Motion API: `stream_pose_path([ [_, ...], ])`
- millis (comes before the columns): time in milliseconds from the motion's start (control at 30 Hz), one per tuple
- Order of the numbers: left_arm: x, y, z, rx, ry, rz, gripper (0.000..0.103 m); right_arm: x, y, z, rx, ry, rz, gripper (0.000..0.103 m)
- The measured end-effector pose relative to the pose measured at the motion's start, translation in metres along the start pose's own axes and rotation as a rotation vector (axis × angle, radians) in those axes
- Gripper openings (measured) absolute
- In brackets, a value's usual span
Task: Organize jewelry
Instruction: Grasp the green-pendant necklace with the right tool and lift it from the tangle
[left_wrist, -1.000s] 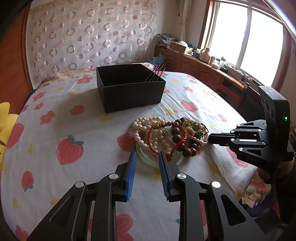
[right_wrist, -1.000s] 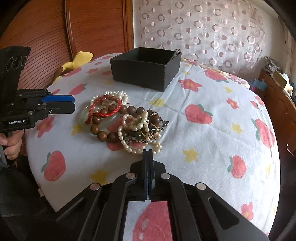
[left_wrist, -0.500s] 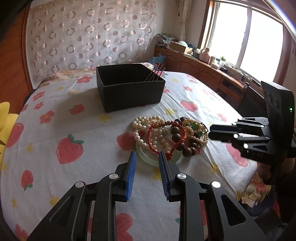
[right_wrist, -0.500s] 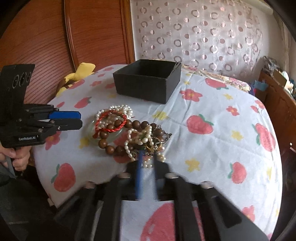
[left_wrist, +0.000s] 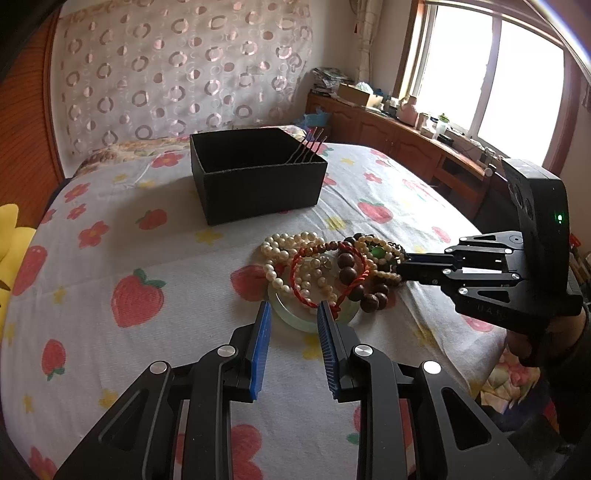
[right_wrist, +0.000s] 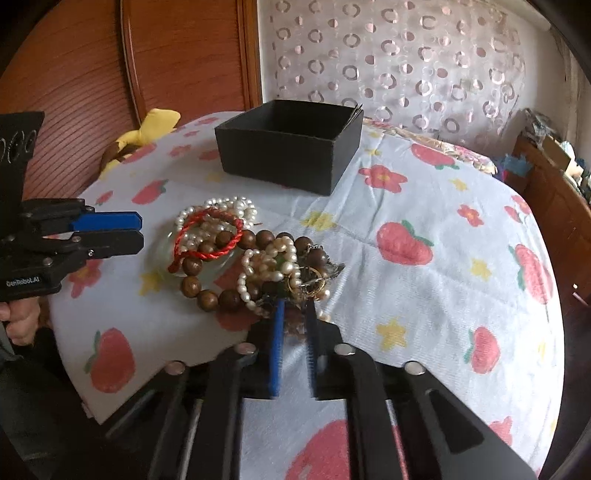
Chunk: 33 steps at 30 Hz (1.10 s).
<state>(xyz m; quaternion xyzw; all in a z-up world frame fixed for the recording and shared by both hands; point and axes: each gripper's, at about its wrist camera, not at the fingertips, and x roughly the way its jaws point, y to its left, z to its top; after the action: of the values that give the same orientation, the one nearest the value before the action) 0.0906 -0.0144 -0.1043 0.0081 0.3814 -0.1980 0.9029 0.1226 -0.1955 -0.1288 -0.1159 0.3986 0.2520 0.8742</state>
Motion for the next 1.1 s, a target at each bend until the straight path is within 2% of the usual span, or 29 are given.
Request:
stream_pose_path([
  [100,0.001,0.000,0.000,-0.001,0.002,-0.001,0.024,-0.004,-0.004,-0.002,-0.001,-0.003,-0.012,0.005],
  [400,0.003,-0.005,-0.001,0.003,0.005,-0.003,0.025,-0.034,-0.019,0.000,0.015,-0.069,-0.041,0.005],
  [700,0.002,-0.004,-0.001,0.002,0.002,-0.002,0.025,-0.049,-0.024,0.005,0.031,-0.115,-0.031,0.005],
  [800,0.002,-0.004,-0.001,0.003,0.001,-0.003,0.025,-0.052,-0.025,0.000,0.031,-0.103,-0.038,0.005],
  [967,0.000,-0.004,0.000,0.002,-0.004,-0.005,0.025,-0.043,-0.030,-0.024,0.030,-0.023,-0.060,0.006],
  [1100,-0.001,-0.005,0.001,0.002,-0.004,-0.009,0.026,-0.046,-0.031,-0.032,0.034,-0.020,-0.051,0.007],
])
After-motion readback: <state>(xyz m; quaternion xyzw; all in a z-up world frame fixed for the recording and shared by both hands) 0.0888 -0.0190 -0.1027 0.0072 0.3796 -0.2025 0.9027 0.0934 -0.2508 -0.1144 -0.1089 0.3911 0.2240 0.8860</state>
